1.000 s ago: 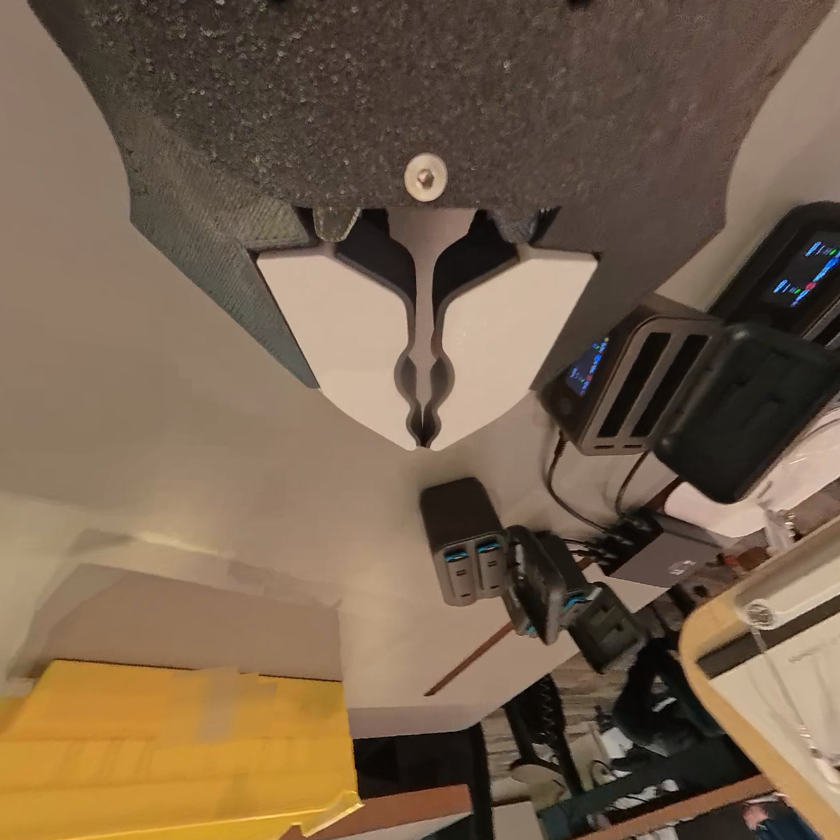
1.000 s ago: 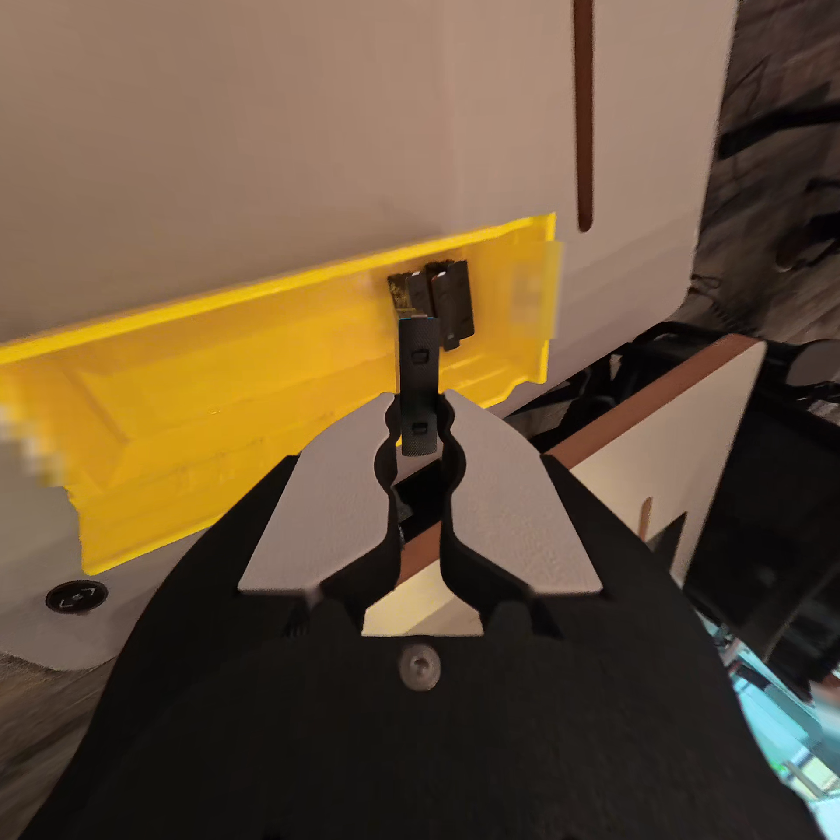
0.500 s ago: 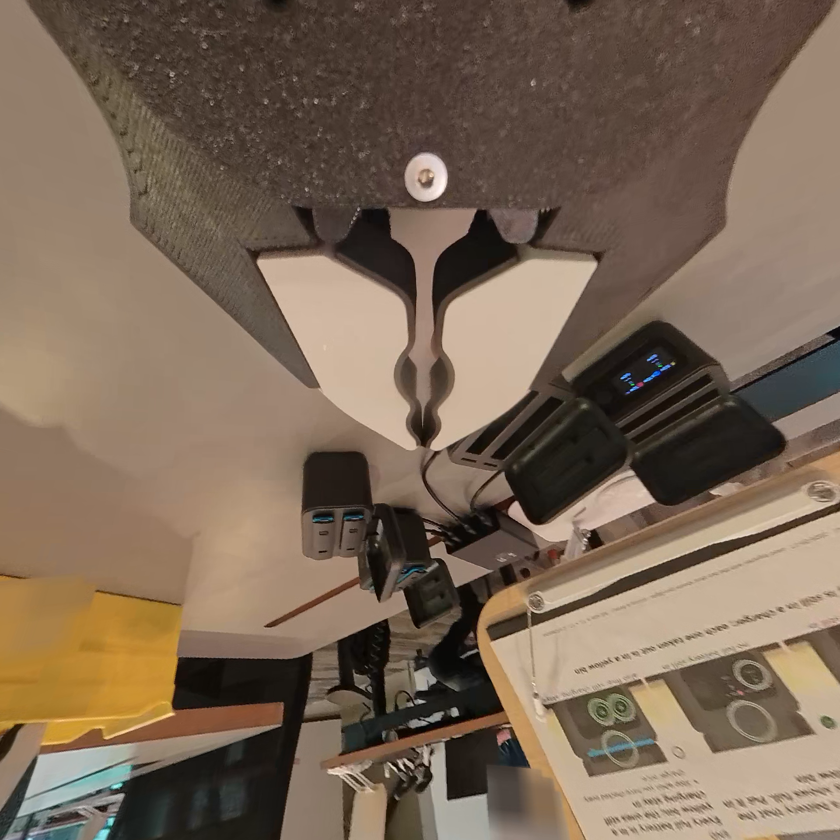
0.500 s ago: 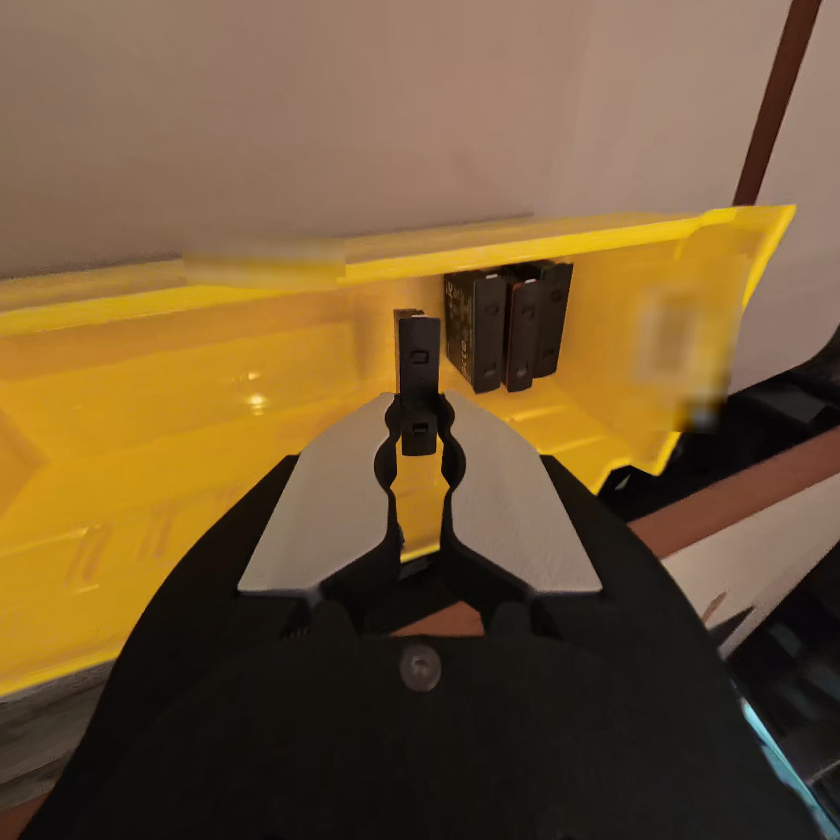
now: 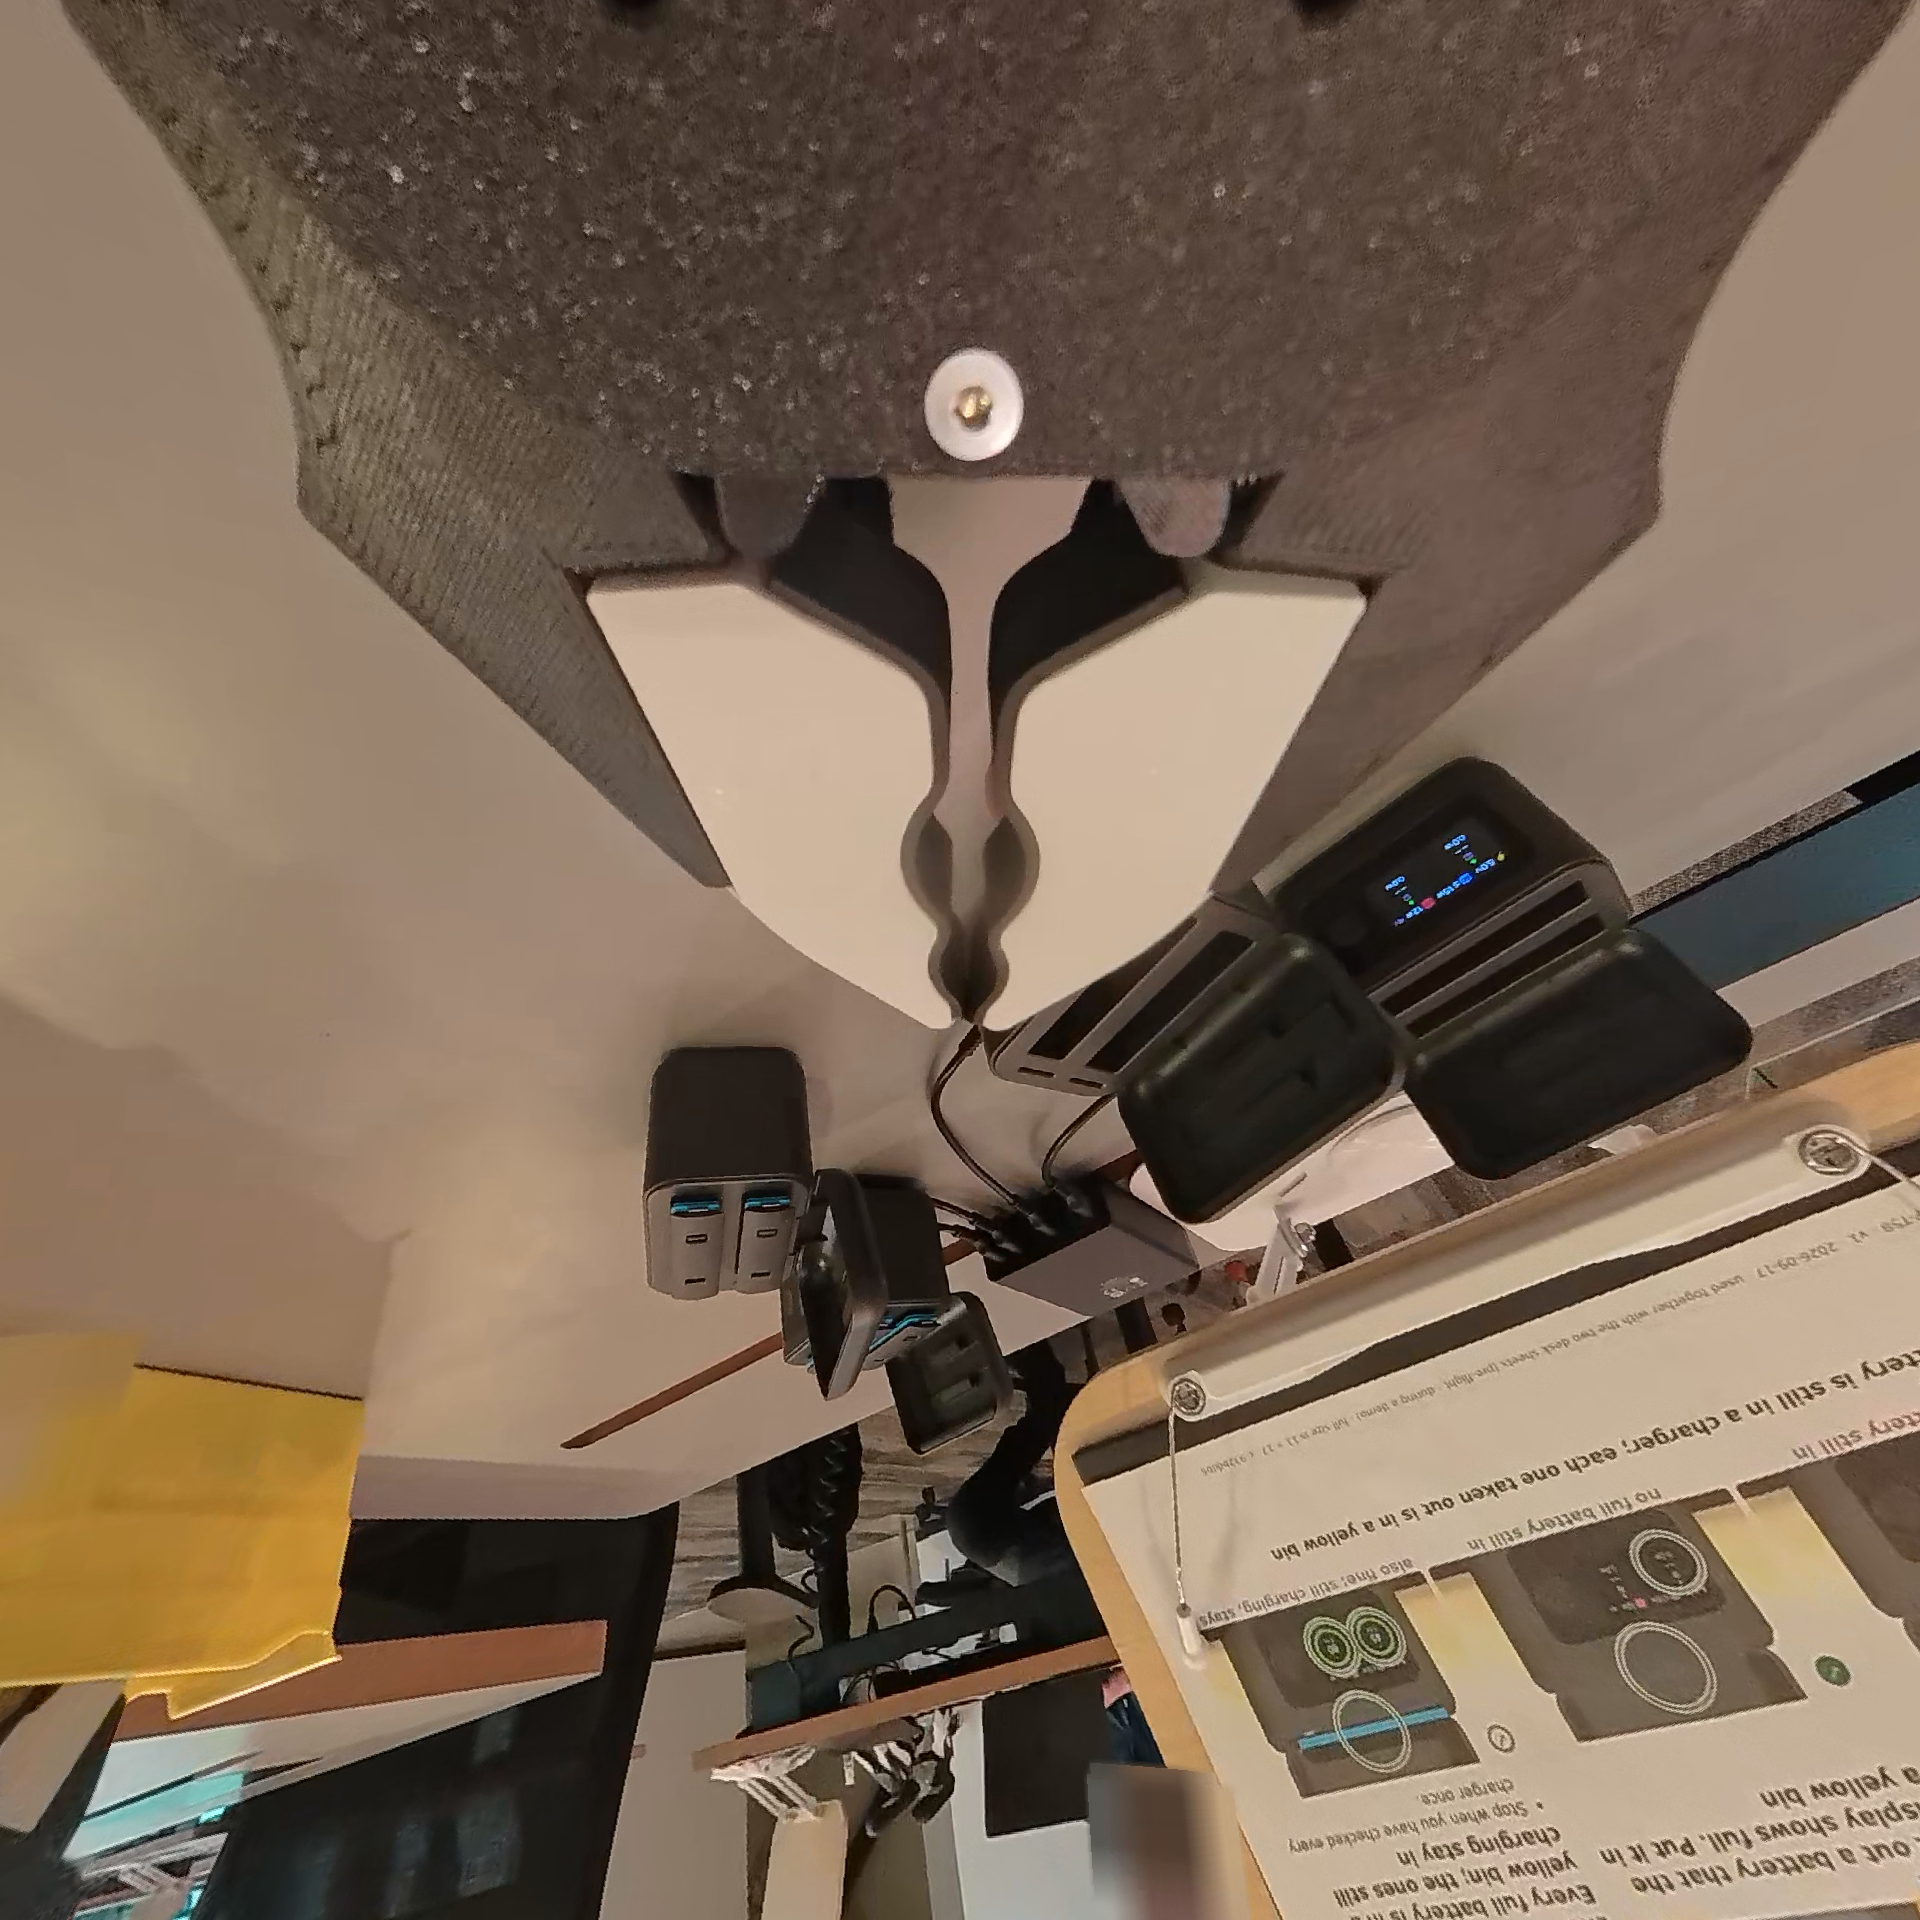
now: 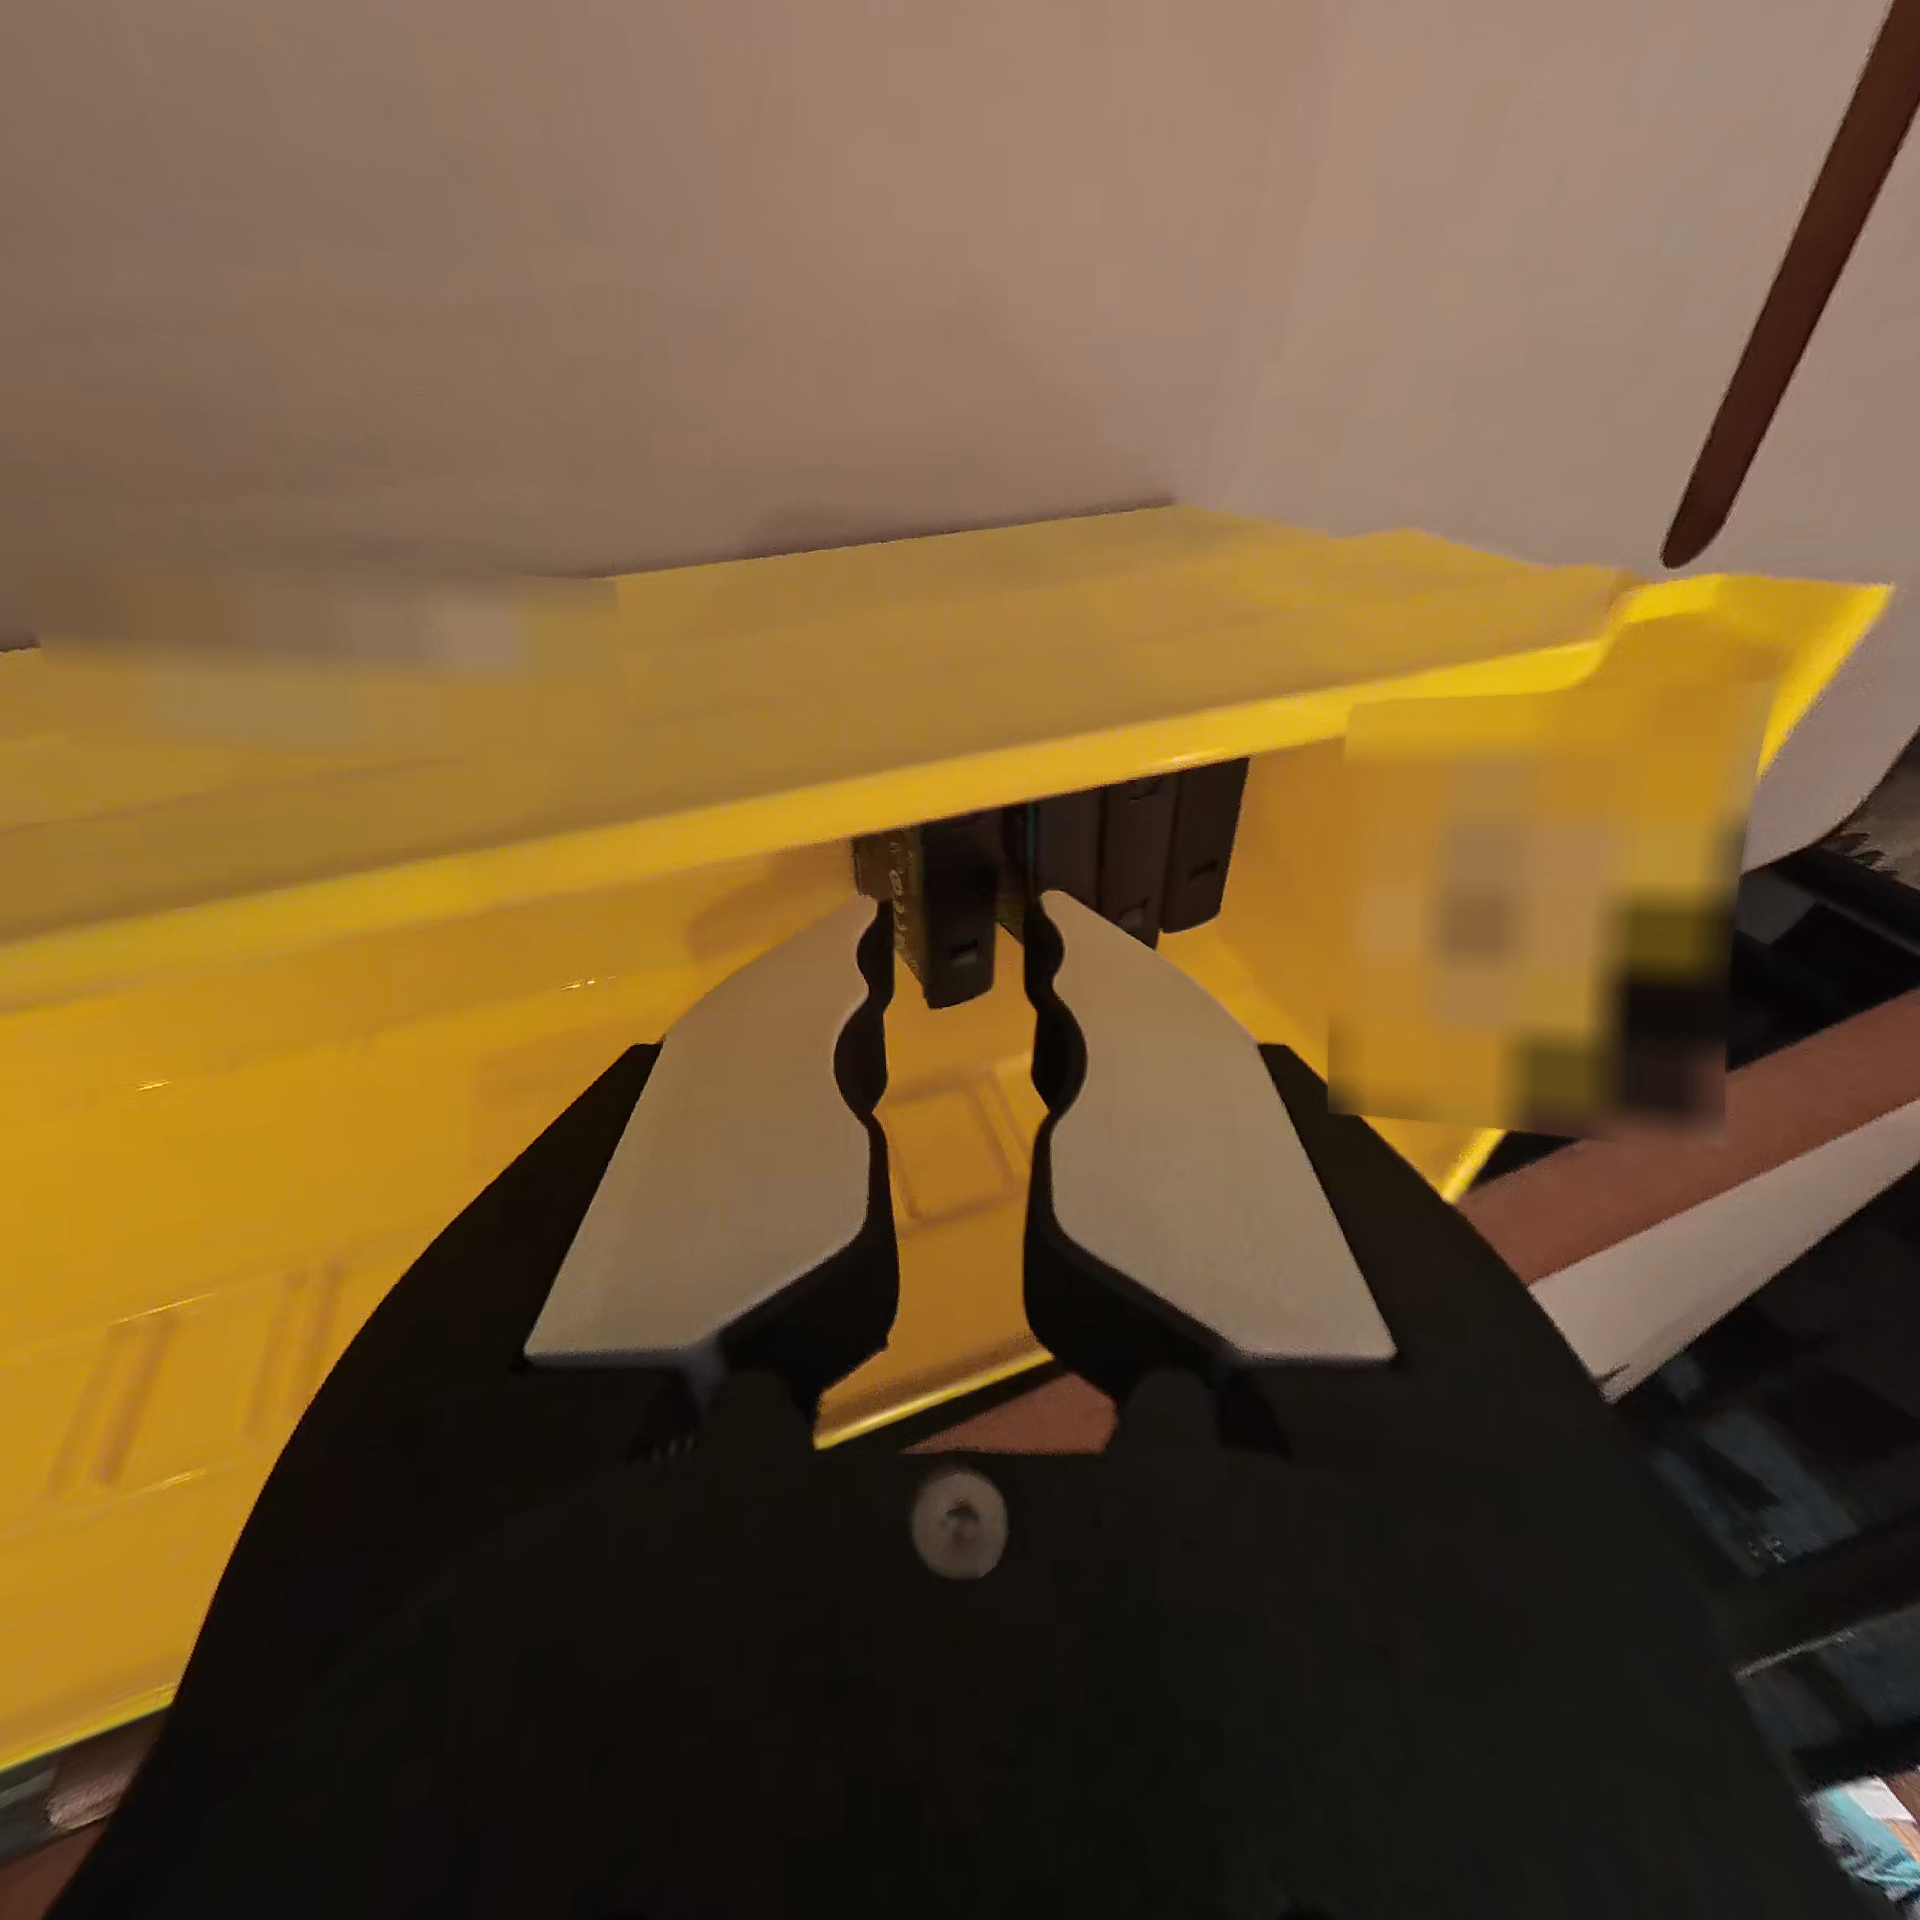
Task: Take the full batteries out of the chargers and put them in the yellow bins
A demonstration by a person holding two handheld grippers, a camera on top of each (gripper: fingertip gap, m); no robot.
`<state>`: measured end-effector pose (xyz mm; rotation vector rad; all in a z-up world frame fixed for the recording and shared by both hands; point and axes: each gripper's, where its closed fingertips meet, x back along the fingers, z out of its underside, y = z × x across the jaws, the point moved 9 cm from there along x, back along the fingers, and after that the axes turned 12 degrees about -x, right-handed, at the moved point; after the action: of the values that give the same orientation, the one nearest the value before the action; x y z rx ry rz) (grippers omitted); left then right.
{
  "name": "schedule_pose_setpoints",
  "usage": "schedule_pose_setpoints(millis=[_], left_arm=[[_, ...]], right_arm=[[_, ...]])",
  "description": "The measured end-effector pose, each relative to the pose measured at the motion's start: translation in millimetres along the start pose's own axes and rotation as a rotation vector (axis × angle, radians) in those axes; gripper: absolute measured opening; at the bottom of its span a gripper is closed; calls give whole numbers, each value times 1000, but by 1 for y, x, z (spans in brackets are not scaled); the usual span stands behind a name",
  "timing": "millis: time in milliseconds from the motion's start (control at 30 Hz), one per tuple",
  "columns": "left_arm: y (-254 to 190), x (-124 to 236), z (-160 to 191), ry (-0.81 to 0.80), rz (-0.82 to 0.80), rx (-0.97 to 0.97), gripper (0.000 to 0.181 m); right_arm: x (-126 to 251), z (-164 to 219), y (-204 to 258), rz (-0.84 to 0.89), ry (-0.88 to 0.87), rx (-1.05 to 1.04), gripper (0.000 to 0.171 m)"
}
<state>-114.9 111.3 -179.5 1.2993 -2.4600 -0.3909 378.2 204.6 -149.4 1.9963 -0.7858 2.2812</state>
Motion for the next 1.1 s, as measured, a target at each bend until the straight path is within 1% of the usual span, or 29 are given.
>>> schedule_pose_setpoints(millis=[200,267,367,500,567,633,700,767,900,1033,1100], left_arm=[[-1,0,0,0,4,-7,0],[-1,0,0,2,5,-9,0],[-1,-1,0,3,4,-9,0],[-2,-1,-1,2,9,-12,0],[-3,-1,-2,1,11,-16,0],[-3,-1,-2,0,13,-21,0],[-3,-1,-2,-3,14,-23,0],[-3,-1,-3,-9,17,-22,0],[-1,1,-6,-22,18,-24,0],[3,3,-7,-37,7,-15,0],[6,5,-8,-40,2,-8,0]], right_arm=[[13,0,-3,36,-36,-30,23],[24,-2,-7,59,-85,-66,22],[52,-14,-15,111,-206,-160,23],[90,-57,-10,115,-456,-326,39],[102,-86,2,77,-569,-382,52],[107,-118,19,5,-642,-435,66],[104,-149,37,-76,-673,-483,78],[94,-179,56,-137,-667,-516,89],[61,-227,88,-214,-671,-568,98],[17,-254,102,-247,-674,-628,108],[5,-260,104,-242,-729,-645,107]])
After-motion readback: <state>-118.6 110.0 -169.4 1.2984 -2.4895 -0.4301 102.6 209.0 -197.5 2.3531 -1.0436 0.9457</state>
